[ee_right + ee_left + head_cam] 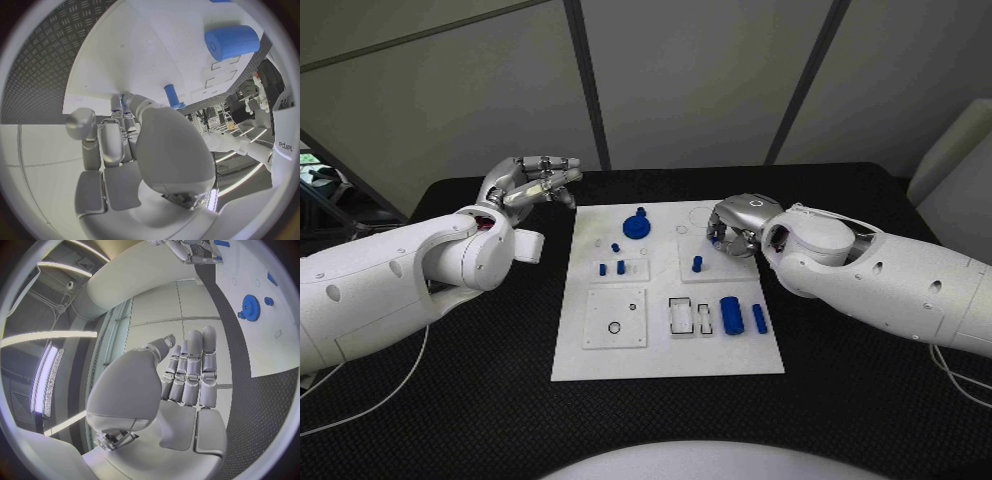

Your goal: Assemble the parts on the task board

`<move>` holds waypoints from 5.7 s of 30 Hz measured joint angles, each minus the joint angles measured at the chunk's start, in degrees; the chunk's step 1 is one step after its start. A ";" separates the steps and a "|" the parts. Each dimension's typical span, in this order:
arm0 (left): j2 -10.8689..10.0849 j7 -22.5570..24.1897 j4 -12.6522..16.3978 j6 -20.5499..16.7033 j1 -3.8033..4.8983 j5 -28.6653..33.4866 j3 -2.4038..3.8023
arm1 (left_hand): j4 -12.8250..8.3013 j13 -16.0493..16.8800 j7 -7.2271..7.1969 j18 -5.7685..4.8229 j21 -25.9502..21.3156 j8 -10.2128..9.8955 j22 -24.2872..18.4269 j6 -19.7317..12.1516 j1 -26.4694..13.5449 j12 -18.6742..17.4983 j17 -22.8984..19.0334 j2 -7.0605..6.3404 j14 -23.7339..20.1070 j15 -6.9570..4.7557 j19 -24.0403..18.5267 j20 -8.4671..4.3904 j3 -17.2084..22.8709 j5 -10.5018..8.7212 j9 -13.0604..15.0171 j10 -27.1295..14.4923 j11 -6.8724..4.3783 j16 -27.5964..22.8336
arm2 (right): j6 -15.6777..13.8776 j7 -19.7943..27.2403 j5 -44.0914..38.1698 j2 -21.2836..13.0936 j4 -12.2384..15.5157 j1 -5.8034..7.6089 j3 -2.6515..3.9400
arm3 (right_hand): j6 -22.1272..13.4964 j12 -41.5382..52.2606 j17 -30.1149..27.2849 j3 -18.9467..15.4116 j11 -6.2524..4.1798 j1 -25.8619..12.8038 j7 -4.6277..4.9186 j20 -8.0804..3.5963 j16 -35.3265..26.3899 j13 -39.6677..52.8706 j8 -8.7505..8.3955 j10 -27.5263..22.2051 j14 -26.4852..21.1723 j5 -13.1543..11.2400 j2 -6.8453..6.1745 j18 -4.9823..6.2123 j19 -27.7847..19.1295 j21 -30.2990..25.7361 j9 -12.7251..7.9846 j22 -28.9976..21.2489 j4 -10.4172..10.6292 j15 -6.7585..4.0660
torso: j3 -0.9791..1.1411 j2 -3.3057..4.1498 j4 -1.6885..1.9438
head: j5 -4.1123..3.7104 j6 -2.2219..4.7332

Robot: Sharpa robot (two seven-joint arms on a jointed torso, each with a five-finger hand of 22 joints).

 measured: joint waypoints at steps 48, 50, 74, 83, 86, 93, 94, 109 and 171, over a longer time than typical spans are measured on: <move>0.96 -0.59 -0.65 0.55 0.00 0.03 0.00 | -0.59 -0.17 0.62 0.00 0.00 0.00 -0.03 -0.62 0.14 0.23 -0.59 0.14 -0.42 0.38 -0.20 0.21 -0.27 0.00 0.01 -1.03 0.21 -0.46 | -9.43 0.03 2.00 -0.96 17.12 -0.31 -0.04 | 0.58 -0.45 0.35 0.66 0.00 0.52 0.18 -0.22 0.43 0.09 -0.19 0.81 -0.20 0.27 0.62 0.01 0.60 0.89 0.22 1.30 -1.80 -0.19 | -0.18 0.02 0.17 | 2.87 0.34; 1.07 -0.60 -0.63 0.62 0.00 0.03 0.00 | -0.63 -0.17 0.62 0.00 0.00 0.00 -0.03 -0.62 0.14 0.23 -0.59 0.14 -0.57 0.23 -0.20 0.21 -0.31 0.00 0.01 -1.03 0.21 -0.46 | -9.38 0.25 2.40 -0.10 17.11 -0.65 -0.04 | 0.58 -0.52 0.35 0.66 0.00 0.52 0.18 -0.22 0.43 0.09 -0.19 0.81 -0.20 0.27 0.62 0.01 0.60 0.89 0.23 1.30 -1.80 -0.19 | -0.18 0.02 0.17 | 3.51 0.06; 2.01 -0.86 -0.29 1.26 0.05 0.04 0.00 | -0.63 -0.16 0.61 0.00 -0.22 0.00 -0.08 -0.62 0.14 0.23 -0.71 0.14 -0.62 0.20 -0.62 0.20 -0.31 0.00 0.01 -1.22 0.41 -0.46 | -5.87 2.58 4.65 5.14 13.64 -6.64 -0.14 | 0.52 -0.91 0.17 0.49 0.00 0.24 0.15 -0.22 0.43 0.09 -0.01 0.81 -0.20 0.26 0.40 0.01 0.60 0.89 0.17 1.17 -1.96 -0.19 | -0.13 0.03 0.03 | 7.53 -2.01; 2.08 -0.92 -0.29 1.36 0.05 0.04 0.00 | -0.63 -0.16 0.61 0.00 -0.22 0.00 -0.13 -0.62 0.14 0.23 -0.75 0.14 -0.62 0.20 -0.61 0.20 -0.31 0.00 0.01 -1.22 0.41 -0.46 | -4.29 2.67 4.78 5.68 13.27 -6.73 -0.31 | 0.37 -0.91 0.18 0.34 0.00 -0.27 0.18 -0.22 0.43 0.08 -0.02 0.81 -0.20 0.48 0.46 0.00 0.60 0.89 0.15 1.17 -2.11 -0.19 | -0.12 0.02 -0.01 | 8.16 -2.49; 2.12 -0.94 -0.30 1.39 0.07 0.04 0.00 | -0.63 -0.16 0.61 0.00 -0.22 0.00 -0.13 -0.62 0.14 0.23 -0.75 0.14 -0.62 0.20 -0.61 0.20 -0.31 0.00 0.02 -1.22 0.41 -0.46 | -3.76 2.68 4.78 5.68 13.27 -6.74 -1.08 | 0.36 -0.91 0.18 0.34 0.00 -0.27 0.17 -0.22 0.43 0.08 -0.03 0.81 -0.20 0.48 0.46 0.01 0.60 0.89 0.16 1.10 -2.11 -0.19 | -0.12 0.02 -0.01 | 8.27 -2.61; 2.23 -0.98 -0.33 1.42 0.10 0.05 0.01 | -0.63 -0.16 0.61 0.00 -0.22 0.00 -0.12 -0.62 0.14 0.23 -0.75 0.14 -0.62 0.20 -0.61 0.20 -0.31 0.00 0.02 -1.22 0.41 -0.46 | -2.99 2.68 4.76 5.93 13.18 -6.79 -1.60 | 0.28 -0.91 0.18 0.34 0.00 -0.27 0.12 -0.22 0.43 0.08 -0.18 0.81 -0.20 0.48 0.46 0.00 0.60 0.89 0.17 1.11 -2.11 -0.19 | -0.11 0.02 -0.01 | 8.65 -2.96; 2.24 -0.98 -0.33 1.43 0.11 0.05 0.01 | -0.63 -0.16 0.61 0.00 -0.22 0.00 -0.12 -0.62 0.14 0.29 -0.75 0.14 -0.68 0.26 -0.61 0.20 -0.31 0.00 0.02 -1.22 0.41 -0.46 | -2.92 2.68 4.75 5.97 13.16 -6.76 -1.62 | 0.28 -0.91 0.18 0.34 0.00 -0.27 0.11 -0.22 0.43 0.08 -0.18 0.81 -0.20 0.48 0.46 0.00 0.60 0.88 0.17 1.11 -2.11 -0.19 | -0.10 0.02 -0.01 | 8.68 -3.01; 2.42 -1.15 -0.49 1.59 0.12 0.05 0.01 | -0.63 -0.20 0.82 0.00 -0.22 0.00 -0.12 -0.83 0.14 0.48 -0.81 0.14 -0.83 0.41 -0.61 0.20 -0.31 0.00 0.02 -1.43 0.62 -0.46 | -2.62 2.64 4.41 6.78 12.48 -6.67 -1.69 | 0.32 -0.91 0.18 0.34 0.00 -0.27 0.34 -0.22 0.43 0.08 -0.53 0.81 -0.20 0.48 0.45 0.01 0.60 0.88 0.12 1.11 -2.10 -0.19 | -0.09 0.00 -0.02 | 8.89 -3.14; 2.64 -1.95 -0.95 2.29 0.20 0.06 0.01 | -0.79 -0.24 0.82 0.00 -0.45 0.00 -0.26 -1.23 0.14 0.48 -0.96 0.14 -0.84 0.42 -0.61 0.20 -0.47 0.00 0.02 -2.23 0.60 -0.45 | -1.15 1.35 2.45 7.63 11.34 -6.74 -1.83 | -10.13 -5.22 -4.19 0.01 2.95 -3.63 2.58 1.72 -1.84 -1.11 -4.34 -8.77 -0.20 -1.88 -1.86 0.01 -1.79 -1.80 -1.05 -3.09 -2.29 1.46 | -0.08 -0.04 -0.03 | 8.94 -3.37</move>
